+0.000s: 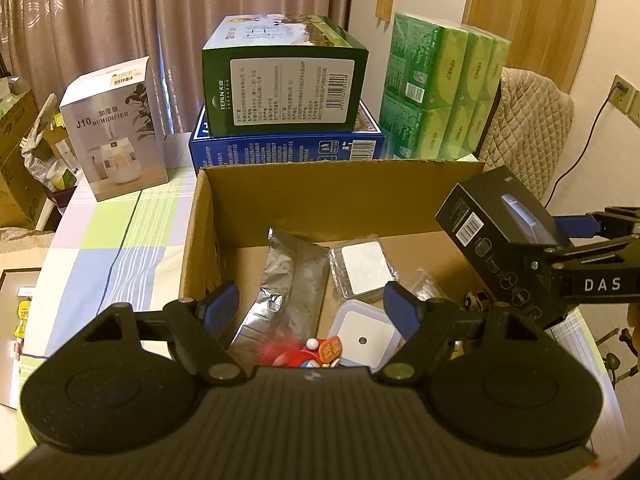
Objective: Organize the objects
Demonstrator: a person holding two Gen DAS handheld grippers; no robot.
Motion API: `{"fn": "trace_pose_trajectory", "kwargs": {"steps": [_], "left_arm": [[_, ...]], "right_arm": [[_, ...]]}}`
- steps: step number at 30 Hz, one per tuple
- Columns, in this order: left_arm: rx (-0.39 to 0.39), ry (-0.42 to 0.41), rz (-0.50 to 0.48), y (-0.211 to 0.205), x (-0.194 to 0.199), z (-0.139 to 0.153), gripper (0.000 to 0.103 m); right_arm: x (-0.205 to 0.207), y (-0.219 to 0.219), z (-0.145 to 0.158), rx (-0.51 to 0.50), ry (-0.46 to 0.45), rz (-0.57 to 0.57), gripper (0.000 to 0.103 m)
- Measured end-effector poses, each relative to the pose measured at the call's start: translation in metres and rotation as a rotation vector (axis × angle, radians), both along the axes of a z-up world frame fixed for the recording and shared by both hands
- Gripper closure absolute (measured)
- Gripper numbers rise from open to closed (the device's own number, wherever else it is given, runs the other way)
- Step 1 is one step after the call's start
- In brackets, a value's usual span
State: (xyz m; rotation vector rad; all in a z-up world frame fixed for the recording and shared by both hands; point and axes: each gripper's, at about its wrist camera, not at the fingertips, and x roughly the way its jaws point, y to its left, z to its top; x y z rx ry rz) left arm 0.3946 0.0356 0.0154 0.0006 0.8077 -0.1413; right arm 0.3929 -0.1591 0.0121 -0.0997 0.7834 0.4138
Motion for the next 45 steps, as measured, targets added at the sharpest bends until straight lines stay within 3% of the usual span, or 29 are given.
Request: {"fn": "trace_pose_trajectory", "kwargs": {"steps": [4,7,11,29,35,45], "left_arm": [[-0.001,-0.002,0.0,0.001,0.001,0.0,0.027],[0.0,-0.004,0.002,0.001,0.001,0.0,0.026],[0.002,-0.01,0.014,0.003,-0.001,-0.001,0.025],[0.029,-0.014,0.017,0.003,-0.021,0.009,0.012],[0.039,-0.035,0.023,0.005,-0.039,0.025,0.001],[0.052,-0.057,0.026,0.005,-0.07,0.051,0.001]], "right_arm": [[0.005,-0.004,-0.002,0.073,0.001,0.0,0.025],[0.006,-0.007,-0.004,0.104,-0.028,-0.008,0.014],[0.005,-0.017,-0.002,0.137,-0.028,-0.037,0.014],[-0.017,-0.014,0.011,0.05,0.012,-0.024,0.014],[-0.034,-0.011,0.025,0.033,0.012,-0.008,0.014],[-0.071,-0.006,0.044,0.027,0.005,0.002,0.014]]}}
